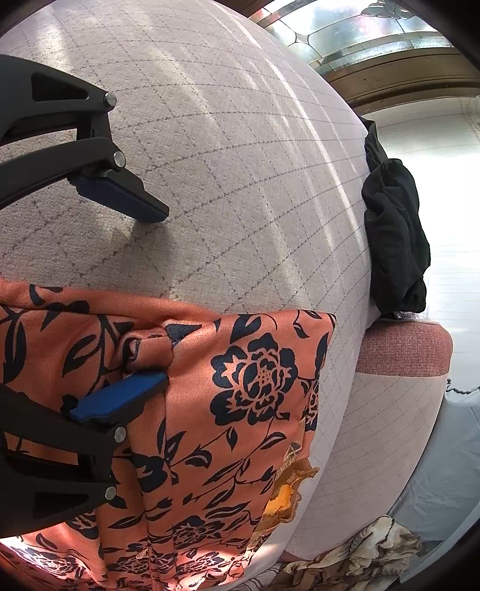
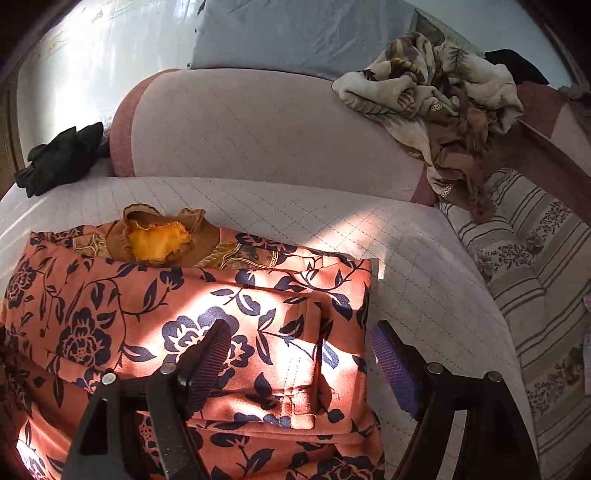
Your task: Fold small clothes
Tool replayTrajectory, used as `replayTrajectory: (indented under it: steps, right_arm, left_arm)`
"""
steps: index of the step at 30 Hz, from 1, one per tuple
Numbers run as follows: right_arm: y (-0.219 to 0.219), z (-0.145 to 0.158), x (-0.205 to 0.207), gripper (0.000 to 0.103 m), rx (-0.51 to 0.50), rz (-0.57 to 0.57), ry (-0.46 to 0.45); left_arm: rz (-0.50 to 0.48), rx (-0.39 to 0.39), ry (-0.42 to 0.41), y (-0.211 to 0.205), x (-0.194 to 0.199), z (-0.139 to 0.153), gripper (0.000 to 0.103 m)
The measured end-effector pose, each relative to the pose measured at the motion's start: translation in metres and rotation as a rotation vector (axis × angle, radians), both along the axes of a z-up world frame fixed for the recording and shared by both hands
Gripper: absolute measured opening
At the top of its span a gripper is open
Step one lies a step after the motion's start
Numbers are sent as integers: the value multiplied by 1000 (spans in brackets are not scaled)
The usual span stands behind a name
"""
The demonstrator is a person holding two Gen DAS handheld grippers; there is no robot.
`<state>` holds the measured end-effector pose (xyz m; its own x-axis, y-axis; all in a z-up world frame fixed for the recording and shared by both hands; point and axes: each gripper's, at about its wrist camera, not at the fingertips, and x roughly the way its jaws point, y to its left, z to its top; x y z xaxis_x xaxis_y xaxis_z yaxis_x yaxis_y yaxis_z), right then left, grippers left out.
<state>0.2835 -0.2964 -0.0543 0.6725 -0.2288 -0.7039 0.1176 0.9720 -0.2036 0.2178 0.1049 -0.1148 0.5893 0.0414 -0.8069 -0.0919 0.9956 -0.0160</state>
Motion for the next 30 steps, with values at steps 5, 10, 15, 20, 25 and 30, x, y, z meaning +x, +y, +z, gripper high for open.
replayTrajectory:
  steps: [5, 10, 15, 20, 25, 30]
  right_arm:
    - [0, 12, -11, 81, -31, 1, -13]
    - [-11, 28, -39, 81, 66, 25, -10]
    - [-63, 9, -101, 81, 323, 86, 127]
    - [-133, -34, -189, 81, 550, 42, 279]
    - [-170, -67, -256, 78, 842, 18, 352]
    - [-150, -74, -276, 72, 911, 102, 411]
  left_arm:
    - [1, -4, -3, 0, 0, 1, 83]
    - [10, -6, -61, 9, -25, 29, 83]
    - [-41, -111, -13, 27, -89, 55, 83]
    - [-3, -194, 113, 51, -169, 41, 83]
    - [-11, -206, 210, 49, -216, 25, 83]
    - [-23, -205, 240, 34, -226, 15, 83]
